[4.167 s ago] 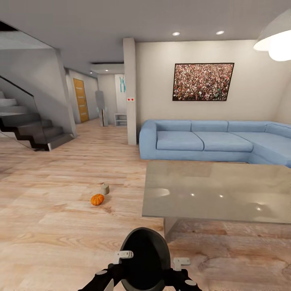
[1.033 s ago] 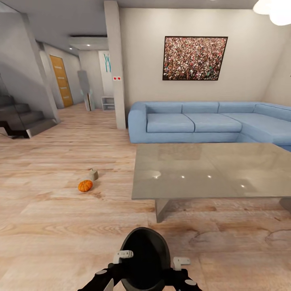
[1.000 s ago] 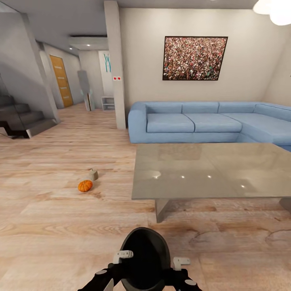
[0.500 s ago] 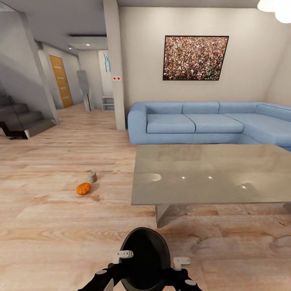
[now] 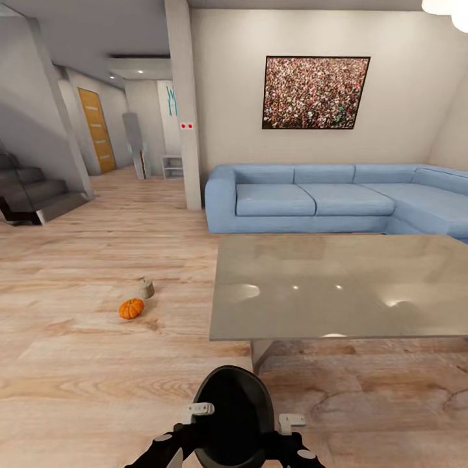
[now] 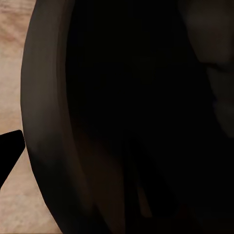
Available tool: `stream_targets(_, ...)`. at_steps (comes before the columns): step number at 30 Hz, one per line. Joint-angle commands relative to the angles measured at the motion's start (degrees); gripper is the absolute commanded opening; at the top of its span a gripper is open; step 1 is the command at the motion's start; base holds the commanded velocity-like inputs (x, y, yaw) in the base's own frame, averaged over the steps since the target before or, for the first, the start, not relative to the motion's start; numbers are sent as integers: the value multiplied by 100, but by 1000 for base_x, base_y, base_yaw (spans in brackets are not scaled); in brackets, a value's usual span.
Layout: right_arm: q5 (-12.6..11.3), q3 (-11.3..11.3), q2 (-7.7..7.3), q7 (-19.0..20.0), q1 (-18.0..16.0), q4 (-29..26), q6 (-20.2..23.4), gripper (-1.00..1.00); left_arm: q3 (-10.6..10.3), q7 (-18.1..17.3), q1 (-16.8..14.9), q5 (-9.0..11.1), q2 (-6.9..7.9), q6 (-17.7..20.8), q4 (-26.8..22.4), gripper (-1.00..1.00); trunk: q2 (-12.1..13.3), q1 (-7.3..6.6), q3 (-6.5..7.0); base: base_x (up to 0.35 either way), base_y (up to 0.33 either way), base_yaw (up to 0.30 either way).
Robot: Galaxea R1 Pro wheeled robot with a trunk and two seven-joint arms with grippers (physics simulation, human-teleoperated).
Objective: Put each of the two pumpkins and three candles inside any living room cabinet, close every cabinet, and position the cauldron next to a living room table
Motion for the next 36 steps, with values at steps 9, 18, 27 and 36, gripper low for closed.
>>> stream_targets(9,-52,-71,1,73,-7,10,-20,-100,1,23,1,-23,32,-17,-28,-100,-8,9,-93,4,0,0)
stream_targets(18,-52,-75,7,59,-7,9,57,-100,17,39,-3,-23,38,-10,-64,-100,-16,24,-226,0,0,0)
stream_targets(27,-53,-85,17,16,-33,-140,198,-100,9,101,-14,-23,38,-11,-122,-100,-28,47,-425,0,0,0)
stream_targets(36,-51,-77,28,3,-41,-330,247,-100,2,102,-27,-26,42,-23,-342,-100,-40,71,-625,0,0,0)
